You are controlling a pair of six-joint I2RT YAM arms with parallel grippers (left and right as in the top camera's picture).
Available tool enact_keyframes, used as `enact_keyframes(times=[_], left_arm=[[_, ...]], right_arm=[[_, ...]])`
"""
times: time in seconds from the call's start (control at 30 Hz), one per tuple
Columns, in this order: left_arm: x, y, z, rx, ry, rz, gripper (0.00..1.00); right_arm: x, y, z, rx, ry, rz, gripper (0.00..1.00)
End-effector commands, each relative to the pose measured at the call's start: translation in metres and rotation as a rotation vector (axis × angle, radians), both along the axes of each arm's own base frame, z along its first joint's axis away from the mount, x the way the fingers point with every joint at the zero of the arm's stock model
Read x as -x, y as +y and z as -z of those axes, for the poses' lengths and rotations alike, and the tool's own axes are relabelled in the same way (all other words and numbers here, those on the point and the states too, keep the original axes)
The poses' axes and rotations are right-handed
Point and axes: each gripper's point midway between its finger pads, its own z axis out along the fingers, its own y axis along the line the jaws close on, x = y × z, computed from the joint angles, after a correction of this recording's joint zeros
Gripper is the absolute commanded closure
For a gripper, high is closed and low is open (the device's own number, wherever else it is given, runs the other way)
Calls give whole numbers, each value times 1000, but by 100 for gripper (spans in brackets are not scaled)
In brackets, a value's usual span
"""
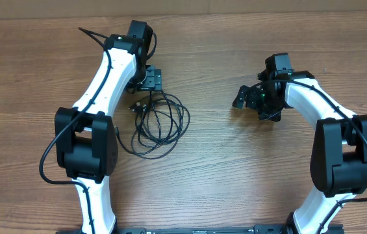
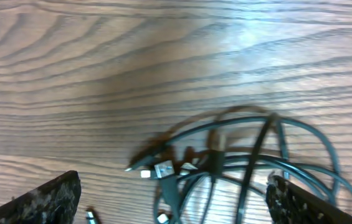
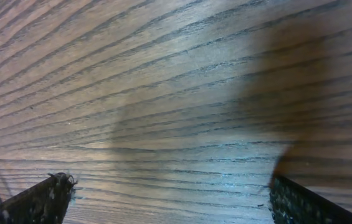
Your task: Untangle cables
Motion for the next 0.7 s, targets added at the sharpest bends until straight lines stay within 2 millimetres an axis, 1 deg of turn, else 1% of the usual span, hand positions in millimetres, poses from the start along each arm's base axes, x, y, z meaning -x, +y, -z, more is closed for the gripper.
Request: enact_keyframes(times=[0.0, 0.07, 0.17, 0.27, 0.43, 0.57, 0.67], left_arm=[[-7, 16, -20, -57, -58, -26, 0], [-7, 21, -20, -76, -63, -43, 0], [-6, 21, -19, -74, -63, -65, 0], [-2, 12, -14, -25, -41, -56, 4], [8, -2, -5, 36, 4, -38, 5], [10, -4, -4, 44, 12, -30, 10], [9, -5, -4, 46, 7, -31, 11]], right_arm=[[-2, 1, -9, -7, -28, 0, 0], [-2, 1, -9, -7, -28, 0, 0], [-2, 1, -9, -7, -28, 0, 0], [-2, 1, -9, -7, -28, 0, 0], [-2, 1, -9, -7, -28, 0, 0], [-2, 1, -9, -7, -28, 0, 0], [-2, 1, -9, -7, -28, 0, 0]])
